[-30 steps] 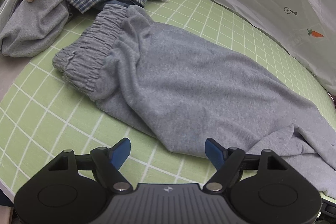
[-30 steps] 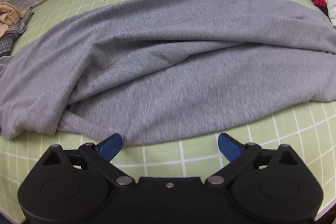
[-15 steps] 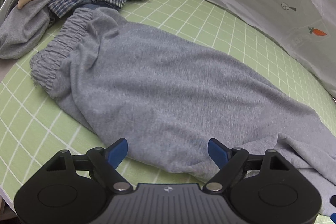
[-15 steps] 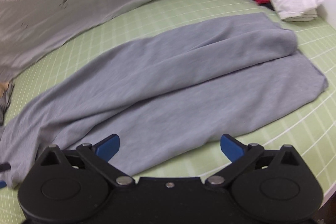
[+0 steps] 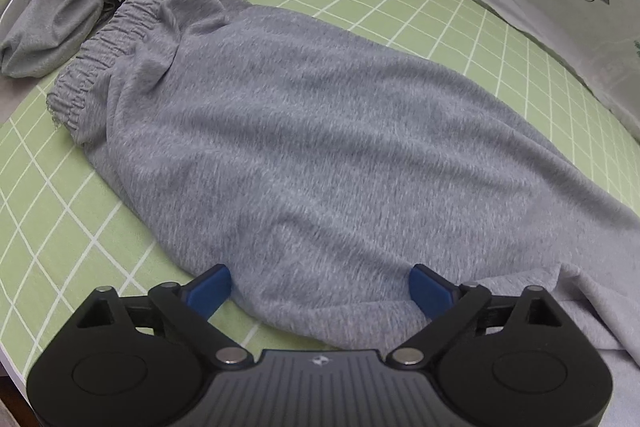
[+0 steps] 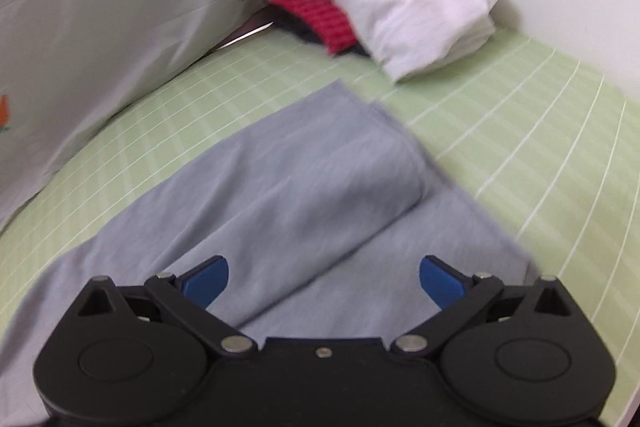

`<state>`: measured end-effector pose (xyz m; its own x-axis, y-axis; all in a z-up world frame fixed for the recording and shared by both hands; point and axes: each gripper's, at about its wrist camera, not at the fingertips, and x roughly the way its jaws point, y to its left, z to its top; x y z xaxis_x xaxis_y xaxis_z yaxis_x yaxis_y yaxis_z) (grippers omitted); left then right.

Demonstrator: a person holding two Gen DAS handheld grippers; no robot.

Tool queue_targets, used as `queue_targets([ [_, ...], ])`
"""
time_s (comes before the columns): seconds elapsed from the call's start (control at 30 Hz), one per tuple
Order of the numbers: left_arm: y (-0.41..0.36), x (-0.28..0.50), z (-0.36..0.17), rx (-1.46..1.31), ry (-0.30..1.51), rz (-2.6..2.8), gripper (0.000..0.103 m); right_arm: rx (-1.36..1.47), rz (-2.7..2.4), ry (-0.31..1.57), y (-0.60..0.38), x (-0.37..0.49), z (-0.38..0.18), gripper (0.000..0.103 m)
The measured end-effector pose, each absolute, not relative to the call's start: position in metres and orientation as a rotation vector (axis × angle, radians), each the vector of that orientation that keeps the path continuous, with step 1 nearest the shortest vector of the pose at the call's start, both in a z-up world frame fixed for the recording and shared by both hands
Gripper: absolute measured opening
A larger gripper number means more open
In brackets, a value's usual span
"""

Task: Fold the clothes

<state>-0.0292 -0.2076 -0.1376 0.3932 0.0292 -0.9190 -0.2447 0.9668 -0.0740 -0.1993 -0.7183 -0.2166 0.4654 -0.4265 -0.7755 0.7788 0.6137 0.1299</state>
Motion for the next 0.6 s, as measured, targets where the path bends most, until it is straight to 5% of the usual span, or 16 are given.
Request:
queue_targets([
  [0.17,-0.226,-0.025,-0.144,-0.124,1.159,0.222,0.103,0.502,-0.825,0.761,-0.756,-0.196,-0.221,0.085],
  [0.43,-0.228,-0.025,-0.145,-0.148,1.167,0.25,0.103,0.593,-0.819,0.735,-0.775,-0.214,-0.233,0.079],
  [0.6,-0.228,-0.025,-0.145,-0.148,1.175,0.247,0.103,0.616,-0.775,0.724,-0.778,-0.216,-0.238,0.041],
])
